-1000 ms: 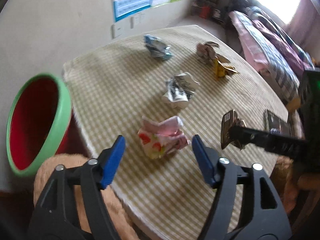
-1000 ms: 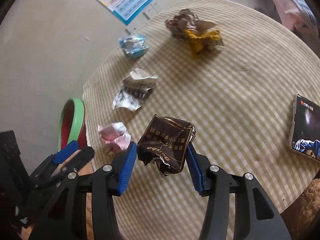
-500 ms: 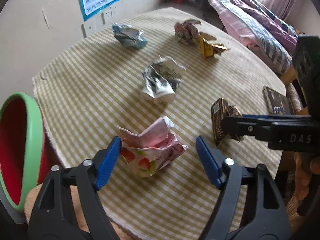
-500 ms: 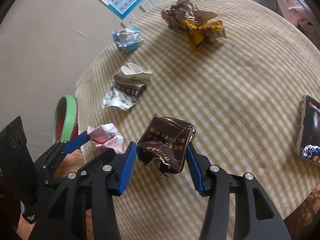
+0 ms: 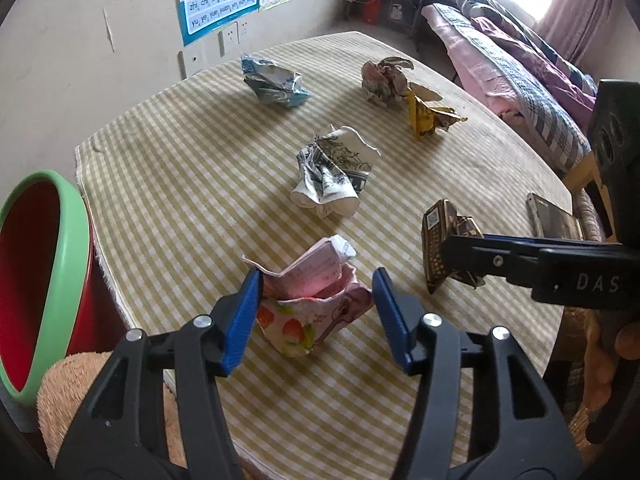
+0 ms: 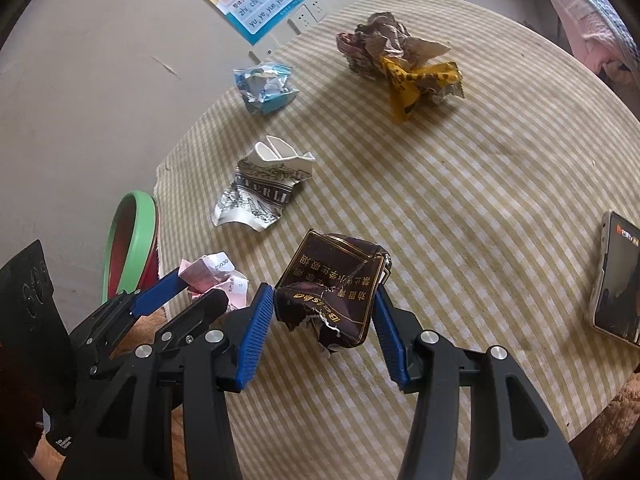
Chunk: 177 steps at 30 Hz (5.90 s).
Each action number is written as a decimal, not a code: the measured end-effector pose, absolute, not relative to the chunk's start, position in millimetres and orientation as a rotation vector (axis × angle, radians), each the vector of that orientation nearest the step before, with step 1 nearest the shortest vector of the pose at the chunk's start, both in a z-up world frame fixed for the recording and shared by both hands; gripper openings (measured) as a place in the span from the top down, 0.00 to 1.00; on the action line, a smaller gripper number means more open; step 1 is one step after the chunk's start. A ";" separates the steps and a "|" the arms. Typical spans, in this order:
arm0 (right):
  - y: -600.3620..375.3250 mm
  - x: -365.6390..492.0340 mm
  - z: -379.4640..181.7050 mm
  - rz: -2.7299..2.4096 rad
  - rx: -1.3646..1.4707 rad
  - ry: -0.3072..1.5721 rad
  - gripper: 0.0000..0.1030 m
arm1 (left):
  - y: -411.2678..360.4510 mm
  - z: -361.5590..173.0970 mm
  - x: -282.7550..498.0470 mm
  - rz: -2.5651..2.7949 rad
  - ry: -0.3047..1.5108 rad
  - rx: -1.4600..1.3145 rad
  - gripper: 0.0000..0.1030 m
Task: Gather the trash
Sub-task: 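Grasp the brown packet with the right gripper while the left gripper grasps the pink paper, then carry the pink paper and brown packet to the red bucket and release them, then grasp the blue-white wrapper with the left gripper while the right gripper grasps the silver wrapper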
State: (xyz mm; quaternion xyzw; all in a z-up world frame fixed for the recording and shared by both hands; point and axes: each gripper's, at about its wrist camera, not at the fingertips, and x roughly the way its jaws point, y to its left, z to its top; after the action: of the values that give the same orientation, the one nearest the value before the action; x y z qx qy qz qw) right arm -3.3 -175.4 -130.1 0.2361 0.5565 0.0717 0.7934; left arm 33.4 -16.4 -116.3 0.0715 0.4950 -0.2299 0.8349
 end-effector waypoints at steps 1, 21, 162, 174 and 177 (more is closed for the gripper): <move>-174.6 -2.1 -130.0 0.154 0.505 1.195 0.52 | -16.3 -116.2 33.2 -0.485 1.048 0.150 0.47; -172.2 2.9 -122.8 0.166 0.482 1.159 0.52 | -11.0 -114.7 35.8 -0.431 1.037 0.119 0.56; -179.1 0.0 -106.3 0.222 0.521 1.115 0.58 | -59.4 -96.4 168.8 -0.205 1.009 0.122 0.71; -181.3 -7.6 -98.2 0.221 0.503 1.088 0.58 | 1.6 -85.1 96.5 -0.183 1.051 0.040 0.71; -179.0 -5.3 -97.9 0.219 0.497 1.087 0.58 | 5.7 -86.6 84.1 -0.176 1.063 0.062 0.71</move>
State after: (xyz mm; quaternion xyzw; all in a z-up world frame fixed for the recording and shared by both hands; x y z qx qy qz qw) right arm -5.3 -179.0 -97.9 0.2334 0.5107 0.1027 0.8210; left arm 84.1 5.8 -86.6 0.0295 0.5063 -0.0838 0.8578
